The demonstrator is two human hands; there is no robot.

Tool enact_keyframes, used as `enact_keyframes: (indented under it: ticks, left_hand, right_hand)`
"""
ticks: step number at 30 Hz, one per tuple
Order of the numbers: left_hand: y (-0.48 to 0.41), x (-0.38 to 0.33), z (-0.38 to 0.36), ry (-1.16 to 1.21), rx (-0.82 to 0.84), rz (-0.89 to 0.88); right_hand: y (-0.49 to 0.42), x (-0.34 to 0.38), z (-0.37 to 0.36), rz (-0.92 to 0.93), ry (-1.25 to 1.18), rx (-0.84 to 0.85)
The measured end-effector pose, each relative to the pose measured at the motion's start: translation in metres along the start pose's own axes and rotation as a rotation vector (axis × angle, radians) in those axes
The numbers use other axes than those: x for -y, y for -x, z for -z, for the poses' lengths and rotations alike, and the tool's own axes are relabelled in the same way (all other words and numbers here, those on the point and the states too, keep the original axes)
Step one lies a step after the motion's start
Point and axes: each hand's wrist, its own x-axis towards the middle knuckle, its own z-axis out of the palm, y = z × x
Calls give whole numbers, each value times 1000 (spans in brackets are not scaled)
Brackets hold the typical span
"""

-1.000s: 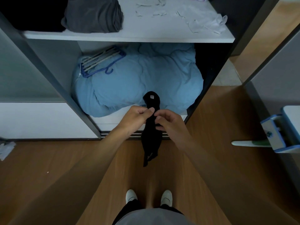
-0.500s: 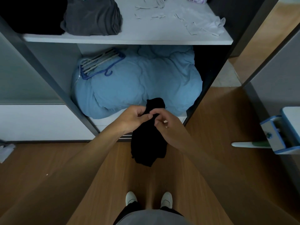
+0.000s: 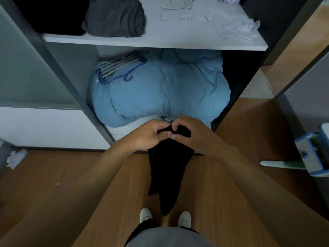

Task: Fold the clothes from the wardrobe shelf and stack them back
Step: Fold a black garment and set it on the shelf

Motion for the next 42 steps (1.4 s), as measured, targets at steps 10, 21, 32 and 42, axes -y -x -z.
enact_keyframes:
  ticks: [10,21,32,42]
  left_hand:
    - [12,3,4,-133,-207,-118]
    - [10,12,-1,-334,-348,-226]
    - [-2,61,-29,-239,-290,135]
    - [1,104,-23,-259,-428,336]
  right_hand:
    - [-2,14,-4,28,57,-137]
    - [-16,24,3,11,56,-196]
    - [-14,37,22,-41,2,-262]
    - [10,28,27,-163,-26,34]
